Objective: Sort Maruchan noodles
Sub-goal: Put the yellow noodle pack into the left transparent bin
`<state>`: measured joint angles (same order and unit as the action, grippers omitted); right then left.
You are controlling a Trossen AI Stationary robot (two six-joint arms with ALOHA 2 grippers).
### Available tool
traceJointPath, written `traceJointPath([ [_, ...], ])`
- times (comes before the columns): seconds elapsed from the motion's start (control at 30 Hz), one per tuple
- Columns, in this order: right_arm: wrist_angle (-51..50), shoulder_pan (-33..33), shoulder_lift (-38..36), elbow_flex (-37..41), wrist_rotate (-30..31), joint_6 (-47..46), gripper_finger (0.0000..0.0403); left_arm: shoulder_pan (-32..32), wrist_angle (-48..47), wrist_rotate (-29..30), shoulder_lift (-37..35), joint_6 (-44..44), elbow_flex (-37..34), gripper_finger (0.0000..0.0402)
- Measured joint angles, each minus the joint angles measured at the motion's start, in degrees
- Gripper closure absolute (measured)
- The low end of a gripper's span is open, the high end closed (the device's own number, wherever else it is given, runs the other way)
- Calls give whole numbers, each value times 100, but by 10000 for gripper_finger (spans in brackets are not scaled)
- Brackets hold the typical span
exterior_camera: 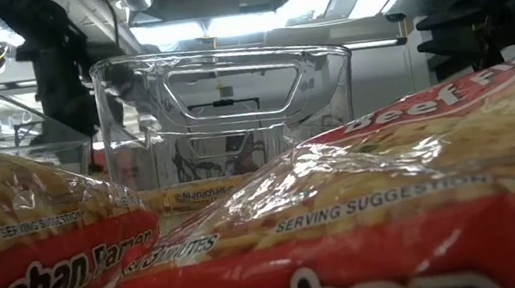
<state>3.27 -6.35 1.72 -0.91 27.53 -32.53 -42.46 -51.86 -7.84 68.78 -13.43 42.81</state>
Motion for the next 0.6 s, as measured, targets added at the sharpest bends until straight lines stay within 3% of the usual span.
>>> traceJointPath([
  [0.27, -2, 0, -1, -2, 4, 2, 242, 144, -678, -177, -707, -103, 793, 401],
  [0.4, -2, 0, -2, 0, 4, 2, 242, 471, -1184, -176, -822, -129, 1214, 401],
  [0.6, -4, 0, 0, -2, 7, 2, 242, 1063, -1225, 162, -849, -367, 1796, 401],
])
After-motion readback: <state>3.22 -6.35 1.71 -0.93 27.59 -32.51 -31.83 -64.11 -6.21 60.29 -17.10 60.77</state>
